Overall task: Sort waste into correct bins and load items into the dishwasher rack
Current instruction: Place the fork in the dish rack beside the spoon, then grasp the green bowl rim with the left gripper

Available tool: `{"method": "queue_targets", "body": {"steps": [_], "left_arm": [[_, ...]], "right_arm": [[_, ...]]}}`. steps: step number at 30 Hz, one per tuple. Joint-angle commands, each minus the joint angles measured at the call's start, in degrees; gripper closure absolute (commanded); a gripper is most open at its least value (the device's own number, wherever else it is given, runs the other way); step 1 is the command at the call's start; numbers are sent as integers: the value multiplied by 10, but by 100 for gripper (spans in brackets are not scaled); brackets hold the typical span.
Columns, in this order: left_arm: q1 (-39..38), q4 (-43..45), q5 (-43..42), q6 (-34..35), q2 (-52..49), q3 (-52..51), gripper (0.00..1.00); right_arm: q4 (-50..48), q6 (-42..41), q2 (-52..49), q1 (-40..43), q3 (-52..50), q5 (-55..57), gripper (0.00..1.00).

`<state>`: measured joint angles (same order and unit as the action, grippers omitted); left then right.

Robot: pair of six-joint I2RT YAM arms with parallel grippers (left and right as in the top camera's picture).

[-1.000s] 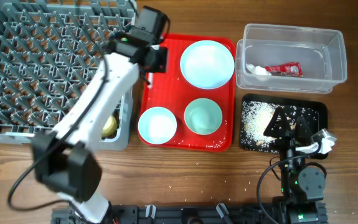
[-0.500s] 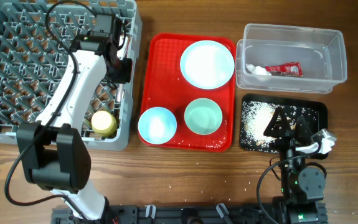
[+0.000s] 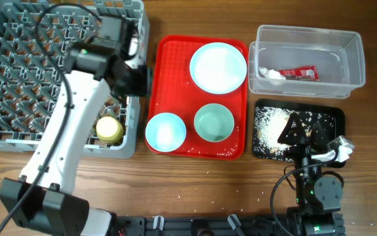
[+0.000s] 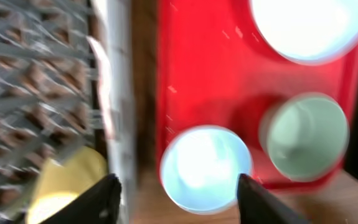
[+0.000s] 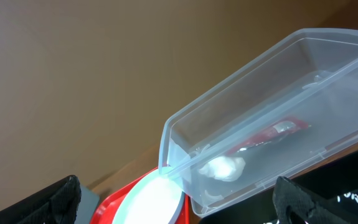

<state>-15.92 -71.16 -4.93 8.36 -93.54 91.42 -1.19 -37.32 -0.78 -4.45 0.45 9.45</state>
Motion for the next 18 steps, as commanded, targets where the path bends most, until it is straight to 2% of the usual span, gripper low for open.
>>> {"method": "queue_targets", "body": {"steps": [1,5,7,9,13,18], "left_arm": [[-59,-10,-32,47,0,0,43],[-126,35,-25,130,0,-37,49],[-167,94,-25,166,-2,-87,56],[-199,164,-17,193,-9,-145,57],[-237,291,8,209,-52,-231,68],[-245,343,57,222,-131,-241,71]], "right_arm": [[-2,-4,5,2,-2,-2,0],[-2,-4,5,2,-2,-2,0],[-2,-4,5,2,-2,-2,0],[-2,-4,5,2,-2,-2,0],[-2,-4,5,2,-2,-2,0],[-2,-4,5,2,-2,-2,0]]}}
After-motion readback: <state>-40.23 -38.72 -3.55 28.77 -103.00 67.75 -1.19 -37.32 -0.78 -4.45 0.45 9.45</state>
